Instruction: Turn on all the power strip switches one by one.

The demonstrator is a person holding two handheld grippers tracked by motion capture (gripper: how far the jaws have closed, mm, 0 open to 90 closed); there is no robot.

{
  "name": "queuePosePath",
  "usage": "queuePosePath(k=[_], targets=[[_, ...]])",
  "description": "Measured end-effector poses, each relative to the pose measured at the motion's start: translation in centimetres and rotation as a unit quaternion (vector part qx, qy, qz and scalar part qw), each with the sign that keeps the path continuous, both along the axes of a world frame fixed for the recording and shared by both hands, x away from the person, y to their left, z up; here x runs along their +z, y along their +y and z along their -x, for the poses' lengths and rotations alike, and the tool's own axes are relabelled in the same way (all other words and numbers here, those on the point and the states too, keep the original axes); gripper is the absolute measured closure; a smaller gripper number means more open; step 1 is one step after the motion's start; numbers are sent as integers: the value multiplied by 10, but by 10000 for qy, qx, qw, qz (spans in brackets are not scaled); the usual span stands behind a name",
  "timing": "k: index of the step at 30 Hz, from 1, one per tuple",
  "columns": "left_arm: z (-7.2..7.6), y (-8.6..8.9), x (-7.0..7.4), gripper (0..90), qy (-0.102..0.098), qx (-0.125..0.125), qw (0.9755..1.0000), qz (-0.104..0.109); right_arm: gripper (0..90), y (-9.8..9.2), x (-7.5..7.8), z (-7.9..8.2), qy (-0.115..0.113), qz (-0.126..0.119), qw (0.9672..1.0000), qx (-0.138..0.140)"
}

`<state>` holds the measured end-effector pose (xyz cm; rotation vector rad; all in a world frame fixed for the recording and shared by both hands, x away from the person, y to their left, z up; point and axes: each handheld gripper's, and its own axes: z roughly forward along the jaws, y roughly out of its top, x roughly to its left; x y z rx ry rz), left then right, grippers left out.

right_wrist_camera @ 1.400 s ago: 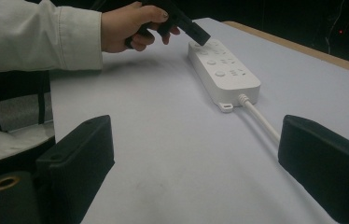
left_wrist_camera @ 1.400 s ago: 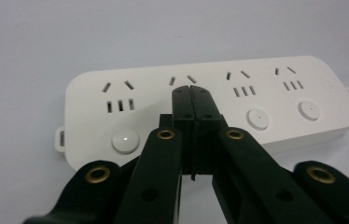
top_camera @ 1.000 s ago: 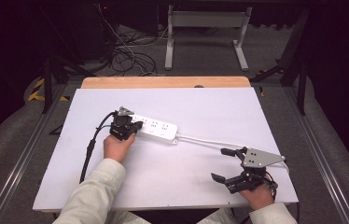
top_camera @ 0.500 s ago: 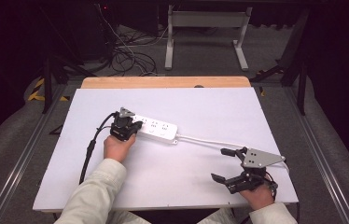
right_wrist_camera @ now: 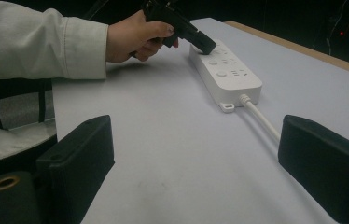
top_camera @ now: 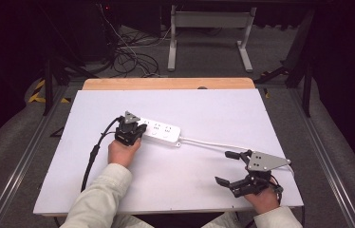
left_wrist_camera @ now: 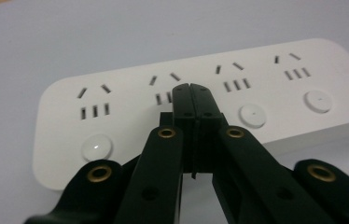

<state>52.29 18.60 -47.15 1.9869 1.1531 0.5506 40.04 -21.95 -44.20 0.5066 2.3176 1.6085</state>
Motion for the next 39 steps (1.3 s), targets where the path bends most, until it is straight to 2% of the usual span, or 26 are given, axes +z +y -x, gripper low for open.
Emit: queuePosePath(k=[1,3,6,9,13,14,15,19,22,28,36,37,39], targets=[[1,1,0,900,-28,35,10000,-19,109,0,0,0,0,0,10000,0],[0,6,-2,900,4,105,9998,162,109,0,0,0,0,-3,10000,6],[1,9,-3,900,-12,155,9997,194,109,1,0,0,29,15,10000,7],[2,7,-2,900,-54,173,9998,81,109,2,0,0,30,16,10000,28],[2,6,-3,900,-97,149,9998,42,109,2,0,0,19,16,10000,31],[3,6,-3,900,-129,160,9998,-37,109,2,-1,0,36,18,10000,27],[3,5,-3,900,-107,143,9998,-10,109,2,-1,0,36,18,10000,27],[5,3,-6,900,-277,155,9994,-103,110,2,-1,0,57,16,10000,31],[6,1,-6,900,-327,154,9991,-200,109,1,-1,0,55,17,10000,27],[4,2,-4,900,-181,153,9997,-112,109,2,-1,0,61,14,10000,40],[4,-2,-1,900,-153,126,9992,-356,109,2,-1,0,49,22,10000,32],[5,-2,-1,900,-155,119,9992,-350,109,2,0,0,41,23,10000,33],[3,0,2,900,-30,140,9995,-294,110,1,0,0,42,13,10000,22]])
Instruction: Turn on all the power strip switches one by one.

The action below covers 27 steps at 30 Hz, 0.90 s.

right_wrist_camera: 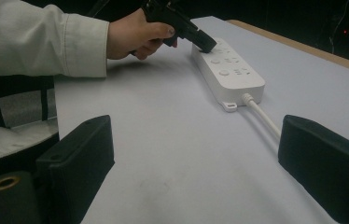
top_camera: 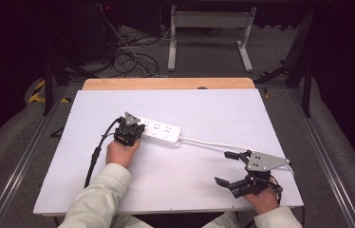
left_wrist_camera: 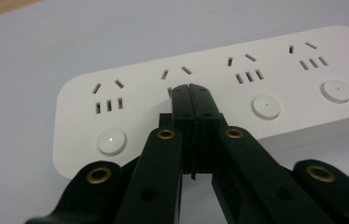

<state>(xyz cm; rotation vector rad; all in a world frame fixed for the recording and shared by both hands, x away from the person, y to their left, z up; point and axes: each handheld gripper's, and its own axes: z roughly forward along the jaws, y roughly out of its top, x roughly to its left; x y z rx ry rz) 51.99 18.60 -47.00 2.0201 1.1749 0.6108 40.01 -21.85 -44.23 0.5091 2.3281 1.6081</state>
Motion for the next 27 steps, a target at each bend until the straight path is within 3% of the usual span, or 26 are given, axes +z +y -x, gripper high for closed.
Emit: queuePosePath(k=[1,7,17,22,27], targets=[[0,2,2,900,77,-22,9999,106,109,0,0,0,-4,3,10000,-8],[5,6,13,900,47,-212,9987,458,109,-1,0,-2,-12,-13,10000,-3],[4,-23,12,900,209,-592,9974,363,109,0,0,-1,0,11,10000,8],[-1,-27,6,900,309,-559,9972,396,109,0,0,0,-23,2,10000,21],[-1,-25,5,900,283,-473,9978,376,109,0,0,-1,-4,10,10000,19]])
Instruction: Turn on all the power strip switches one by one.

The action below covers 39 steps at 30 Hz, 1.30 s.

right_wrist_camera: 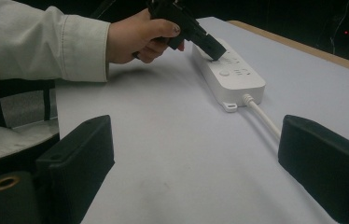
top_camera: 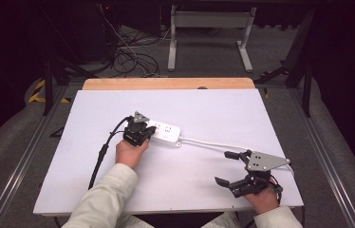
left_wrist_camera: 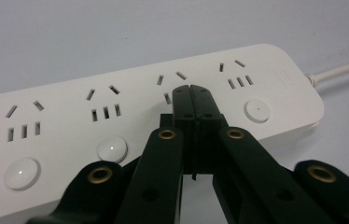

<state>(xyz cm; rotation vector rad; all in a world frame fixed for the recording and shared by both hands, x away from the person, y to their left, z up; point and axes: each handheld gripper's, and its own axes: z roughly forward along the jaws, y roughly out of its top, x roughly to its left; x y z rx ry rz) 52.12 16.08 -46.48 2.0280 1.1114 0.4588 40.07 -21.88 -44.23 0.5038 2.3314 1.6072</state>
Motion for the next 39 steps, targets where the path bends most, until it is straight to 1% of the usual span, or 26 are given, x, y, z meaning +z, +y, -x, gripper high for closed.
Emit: queuePosePath(k=[2,3,6,10,13,14,15,21,24,25,30,31,33,37,39], targets=[[0,1,0,900,14,-3,10000,16,109,0,0,0,-14,-13,10000,12],[0,1,-1,900,-28,13,10000,-15,109,0,0,0,-13,-14,10000,12],[2,0,-2,900,-57,-1,10000,-12,110,0,0,0,3,-4,10000,1],[2,1,-4,900,-75,6,10000,58,109,0,0,0,0,2,10000,5],[3,-1,-4,900,-111,13,9999,4,109,0,0,0,10,3,10000,-2],[3,-1,-4,900,-144,10,9999,-59,110,0,0,0,9,2,10000,-4],[4,-1,-4,900,-160,6,9998,-77,109,0,0,0,10,4,10000,-2],[5,-2,-6,900,-203,15,9998,-58,109,1,0,0,9,4,10000,6],[4,0,-6,900,-189,42,9998,-32,109,1,0,0,10,11,10000,-3],[4,-1,-6,900,-152,28,9999,12,109,1,0,0,10,11,10000,-3],[3,1,-6,900,-111,60,9999,38,109,1,0,0,0,4,10000,7],[2,1,-6,900,-60,70,9999,106,110,1,0,0,-2,4,10000,5],[2,1,-5,900,-7,75,9999,135,109,1,0,0,0,3,10000,7],[2,1,-6,900,-35,88,9999,96,109,2,0,1,0,12,10000,9],[2,1,-6,900,-15,61,9999,129,109,2,0,0,-2,11,10000,11]])
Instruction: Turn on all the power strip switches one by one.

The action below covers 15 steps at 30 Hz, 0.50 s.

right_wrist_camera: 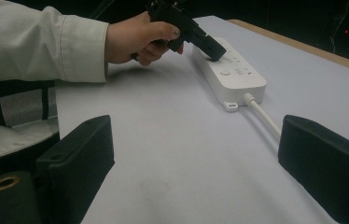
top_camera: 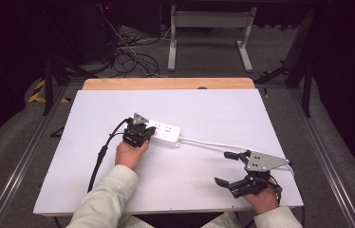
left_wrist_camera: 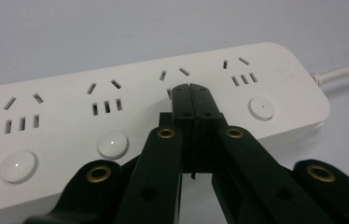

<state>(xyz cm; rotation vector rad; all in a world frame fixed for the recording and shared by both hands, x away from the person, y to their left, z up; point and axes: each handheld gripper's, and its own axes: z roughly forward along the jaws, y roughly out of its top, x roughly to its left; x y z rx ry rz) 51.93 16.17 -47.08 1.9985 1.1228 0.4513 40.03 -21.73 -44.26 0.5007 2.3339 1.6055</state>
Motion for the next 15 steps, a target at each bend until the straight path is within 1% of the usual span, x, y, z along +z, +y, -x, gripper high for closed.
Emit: queuePosePath(k=[2,4,6,7,8,9,13,15], targets=[[0,0,0,900,5,-8,10000,0,109,0,0,0,2,12,10000,0],[0,-1,0,900,-36,10,10000,-57,109,0,0,0,1,14,10000,3],[2,-3,0,900,-84,9,9999,-144,109,1,0,0,0,9,10000,5],[2,-3,0,900,-127,11,9997,-230,109,1,0,0,1,8,10000,3],[2,-4,0,900,-128,8,9997,-202,109,0,0,0,4,6,10000,3],[2,-3,0,900,-137,22,9996,-230,109,0,0,1,3,4,10000,3],[2,-5,0,900,-116,22,9997,-206,109,1,0,1,-21,14,10000,12],[2,-5,0,900,-153,25,9995,-280,109,1,0,1,-22,15,10000,11]])
